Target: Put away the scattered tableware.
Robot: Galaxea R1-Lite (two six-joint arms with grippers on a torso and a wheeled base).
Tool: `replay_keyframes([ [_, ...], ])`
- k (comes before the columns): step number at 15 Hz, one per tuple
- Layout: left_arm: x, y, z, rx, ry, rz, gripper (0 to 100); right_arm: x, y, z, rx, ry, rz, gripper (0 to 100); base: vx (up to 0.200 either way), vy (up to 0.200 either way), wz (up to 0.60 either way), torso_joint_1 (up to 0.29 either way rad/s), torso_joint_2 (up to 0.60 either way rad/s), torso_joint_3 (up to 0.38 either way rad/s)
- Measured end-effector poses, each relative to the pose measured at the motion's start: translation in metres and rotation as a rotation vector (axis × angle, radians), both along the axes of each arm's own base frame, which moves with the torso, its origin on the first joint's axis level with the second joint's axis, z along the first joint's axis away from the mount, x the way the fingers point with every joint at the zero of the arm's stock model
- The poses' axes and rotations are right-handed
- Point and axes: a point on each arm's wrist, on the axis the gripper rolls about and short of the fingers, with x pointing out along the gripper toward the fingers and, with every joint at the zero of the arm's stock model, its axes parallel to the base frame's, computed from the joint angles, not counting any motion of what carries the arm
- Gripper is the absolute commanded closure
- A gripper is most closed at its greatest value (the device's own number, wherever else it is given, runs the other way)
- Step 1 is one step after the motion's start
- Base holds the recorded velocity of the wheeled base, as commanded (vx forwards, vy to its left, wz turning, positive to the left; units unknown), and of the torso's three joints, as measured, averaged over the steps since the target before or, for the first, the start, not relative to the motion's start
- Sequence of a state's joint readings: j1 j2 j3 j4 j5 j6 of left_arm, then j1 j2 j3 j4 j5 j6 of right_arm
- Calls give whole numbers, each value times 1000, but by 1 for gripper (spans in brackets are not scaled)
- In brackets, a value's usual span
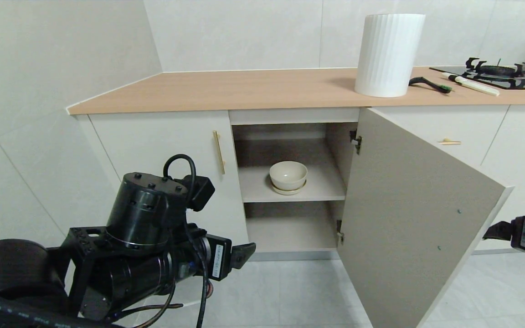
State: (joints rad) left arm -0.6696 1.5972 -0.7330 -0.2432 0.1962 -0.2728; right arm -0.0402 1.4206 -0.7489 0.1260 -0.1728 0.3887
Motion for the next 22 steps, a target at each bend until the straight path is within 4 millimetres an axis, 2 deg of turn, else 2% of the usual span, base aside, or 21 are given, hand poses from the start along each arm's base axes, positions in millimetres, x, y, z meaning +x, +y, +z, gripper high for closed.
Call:
replay_keyframes([
  [2,0,0,0,-1,0,0,0,21,-3,-2,-1,-49,-8,0,0,0,0,0,0,0],
  [5,1,1,0,-3,-1,7,0,42,1,-10,5,-32,15,0,0,0,0,0,0,0],
  [10,3,3,1,-9,-4,14,0,53,33,-17,59,-10,152,0,0,0,0,0,0,0],
  [15,7,9,7,-53,-28,52,0,67,98,-14,110,-19,379,0,0,0,0,0,0,0],
  [18,9,15,13,-68,-50,77,0,88,134,-15,123,-31,472,0,0,0,0,0,0,0],
  [22,17,23,20,-81,-71,120,0,119,170,-22,127,-46,534,0,0,0,0,0,0,0],
])
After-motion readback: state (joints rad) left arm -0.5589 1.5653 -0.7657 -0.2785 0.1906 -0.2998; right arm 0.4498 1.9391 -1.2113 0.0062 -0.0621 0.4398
